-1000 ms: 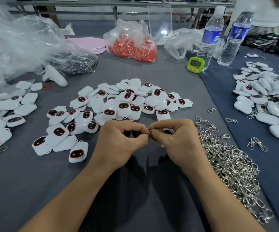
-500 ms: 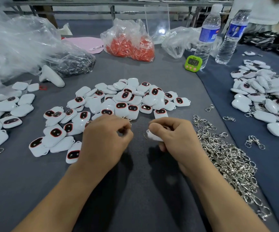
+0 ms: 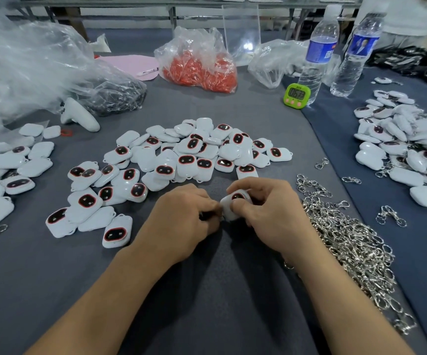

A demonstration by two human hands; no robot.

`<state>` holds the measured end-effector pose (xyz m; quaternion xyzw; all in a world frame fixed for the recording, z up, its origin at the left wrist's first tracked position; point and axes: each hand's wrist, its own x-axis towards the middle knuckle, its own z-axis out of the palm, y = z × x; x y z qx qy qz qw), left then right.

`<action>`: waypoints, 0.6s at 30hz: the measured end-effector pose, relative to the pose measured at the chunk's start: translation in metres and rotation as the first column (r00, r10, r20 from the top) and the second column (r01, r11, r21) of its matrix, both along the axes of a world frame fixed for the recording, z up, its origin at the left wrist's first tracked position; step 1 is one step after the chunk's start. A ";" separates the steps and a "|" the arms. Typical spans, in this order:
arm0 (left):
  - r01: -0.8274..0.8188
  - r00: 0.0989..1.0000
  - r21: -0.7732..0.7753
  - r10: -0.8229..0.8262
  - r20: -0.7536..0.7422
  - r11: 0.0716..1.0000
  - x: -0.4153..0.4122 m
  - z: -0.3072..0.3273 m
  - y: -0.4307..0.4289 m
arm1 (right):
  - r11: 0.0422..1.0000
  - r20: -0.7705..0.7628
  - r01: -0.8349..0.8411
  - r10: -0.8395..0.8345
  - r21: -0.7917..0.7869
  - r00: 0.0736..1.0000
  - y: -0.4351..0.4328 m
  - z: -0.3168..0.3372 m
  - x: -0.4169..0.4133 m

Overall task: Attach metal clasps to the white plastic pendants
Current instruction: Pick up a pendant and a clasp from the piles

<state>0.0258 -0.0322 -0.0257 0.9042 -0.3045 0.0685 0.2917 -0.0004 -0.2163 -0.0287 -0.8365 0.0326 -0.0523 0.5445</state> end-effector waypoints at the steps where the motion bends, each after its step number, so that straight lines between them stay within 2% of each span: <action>1: 0.002 1.000 0.004 -0.002 0.003 1.000 0.000 0.000 0.000 | 1.000 -0.001 -0.005 0.005 -0.010 1.000 0.000 0.000 0.000; 8: 0.025 1.000 -0.002 -0.025 0.008 1.000 0.000 -0.003 -0.002 | 1.000 -0.049 -0.013 0.013 0.004 0.999 -0.004 0.001 0.002; 14: 0.010 0.999 0.004 -0.010 0.040 1.000 -0.001 -0.004 -0.003 | 0.991 -0.023 0.006 -0.009 -0.131 1.000 -0.003 0.003 0.000; 18: -0.020 0.991 0.053 0.013 0.131 0.998 -0.007 -0.005 -0.007 | 0.987 -0.022 0.022 -0.026 -0.161 0.999 -0.001 0.006 -0.002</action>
